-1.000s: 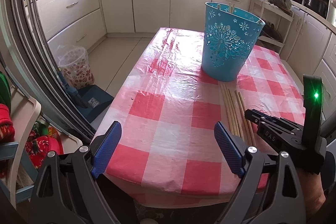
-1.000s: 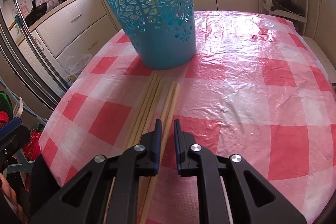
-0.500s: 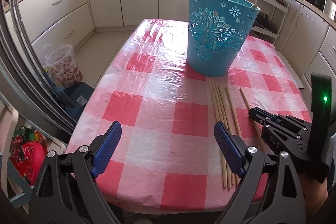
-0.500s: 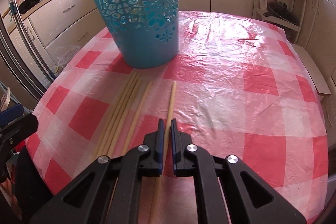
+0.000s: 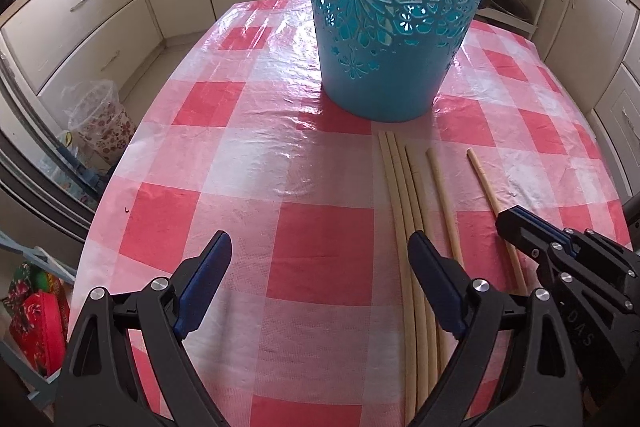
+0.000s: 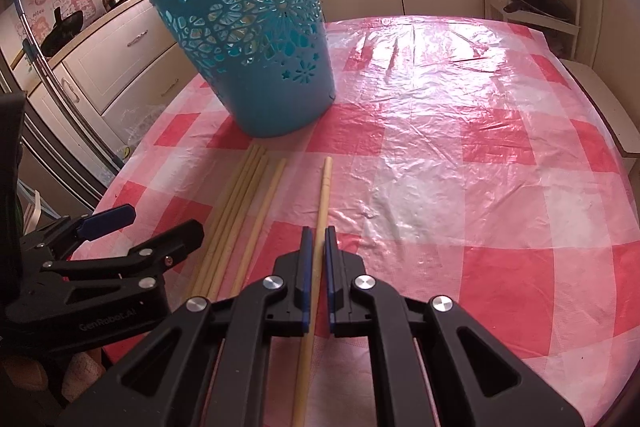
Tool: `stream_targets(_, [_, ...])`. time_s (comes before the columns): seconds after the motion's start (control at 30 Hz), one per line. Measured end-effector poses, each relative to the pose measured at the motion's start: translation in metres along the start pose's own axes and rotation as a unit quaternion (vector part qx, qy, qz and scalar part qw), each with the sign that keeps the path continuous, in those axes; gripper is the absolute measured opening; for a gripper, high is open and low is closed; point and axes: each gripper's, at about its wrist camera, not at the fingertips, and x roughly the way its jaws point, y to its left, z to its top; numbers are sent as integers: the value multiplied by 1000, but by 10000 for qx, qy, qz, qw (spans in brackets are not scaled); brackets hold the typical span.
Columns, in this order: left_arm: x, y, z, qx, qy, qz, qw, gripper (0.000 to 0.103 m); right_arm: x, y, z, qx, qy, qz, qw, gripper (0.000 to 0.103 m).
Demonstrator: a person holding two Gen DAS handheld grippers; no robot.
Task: Organize utensils
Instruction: 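Lower the left tool and close it on a wooden stick while the right tool holds its stick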
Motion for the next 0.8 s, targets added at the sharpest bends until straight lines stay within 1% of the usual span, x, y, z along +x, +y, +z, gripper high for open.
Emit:
stream_targets(0.1, [2, 1, 0, -25, 25, -9, 10000, 86, -1, -1, -1, 43, 1, 50, 10000, 6])
stream_targets(0.2, [3, -3, 2, 69, 16, 43, 10000, 86, -1, -2, -2, 77, 2, 86, 9999, 6])
stream_targets(0.3, [7, -5, 0, 144, 100, 101, 9998, 86, -3, -5, -2, 99, 6, 121, 9999, 6])
stream_targets(0.33, [6, -5, -1, 132, 66, 97, 9998, 86, -3, -6, -1, 106, 8, 130, 9999, 6])
stream_targets(0.4, [4, -4, -3, 164, 34, 41, 9999, 79, -3, -7, -1, 115, 10, 143, 9998, 6])
stream_targets(0.47, [1, -4, -4, 180, -7, -81, 9998, 61, -2, -8, -1, 117, 11, 147, 9998, 6])
stream_targets(0.5, [-1, -4, -5, 187, -23, -134, 9997, 56, -2, -8, 0, 119, 11, 148, 9998, 7])
stream_targets(0.57, [-4, -5, -7, 242, -72, -170, 9995, 34, -2, -8, 0, 119, 10, 144, 9998, 7])
stream_targets(0.67, [-9, -6, -14, 394, -107, -287, 9988, 14, -2, -7, 0, 119, 9, 144, 9998, 7])
stream_targets(0.73, [-13, -5, -21, 491, -122, -418, 9978, 10, -2, -7, 0, 120, 10, 144, 9998, 7])
stream_targets(0.8, [-17, -1, -27, 509, -106, -494, 9974, 8, -2, -7, 0, 112, 10, 137, 9998, 7])
